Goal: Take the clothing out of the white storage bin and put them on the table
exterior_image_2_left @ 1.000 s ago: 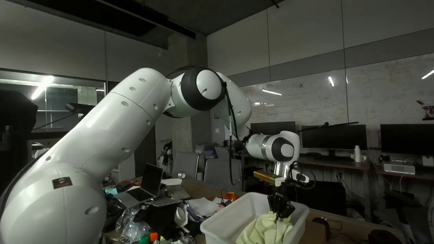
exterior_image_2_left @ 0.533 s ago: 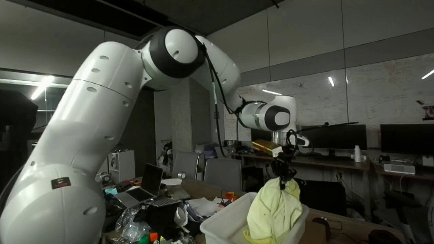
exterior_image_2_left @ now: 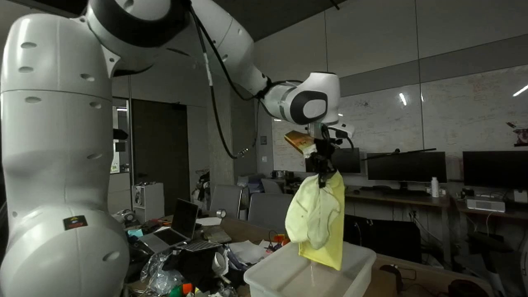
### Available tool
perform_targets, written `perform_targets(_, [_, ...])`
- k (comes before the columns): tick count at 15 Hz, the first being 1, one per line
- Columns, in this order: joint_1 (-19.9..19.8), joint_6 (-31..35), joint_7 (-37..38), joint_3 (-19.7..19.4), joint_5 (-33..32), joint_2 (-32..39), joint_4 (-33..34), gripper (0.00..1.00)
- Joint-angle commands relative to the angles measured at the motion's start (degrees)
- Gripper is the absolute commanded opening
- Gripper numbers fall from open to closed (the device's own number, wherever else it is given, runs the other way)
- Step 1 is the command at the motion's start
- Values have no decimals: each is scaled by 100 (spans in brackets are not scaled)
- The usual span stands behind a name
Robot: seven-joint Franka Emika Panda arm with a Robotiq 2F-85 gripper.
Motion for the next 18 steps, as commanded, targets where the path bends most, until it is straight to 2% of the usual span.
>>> perform_targets(1, [207,-341,-428,77,470,-754,-461,4])
perform_targets(4, [482,-1327,-763,200,608,-844,-370,4])
perform_targets(8, [900,-2389,-800,533,621,-426,160,4])
perform_targets(13, [1199,-3790,-1138,846,644,536,1493,4])
perform_targets(16, [1147,-4695,-1593,930,797,1129,2420,4])
perform_targets(18, [1111,-5109,-1646,956,773,1478,2946,3])
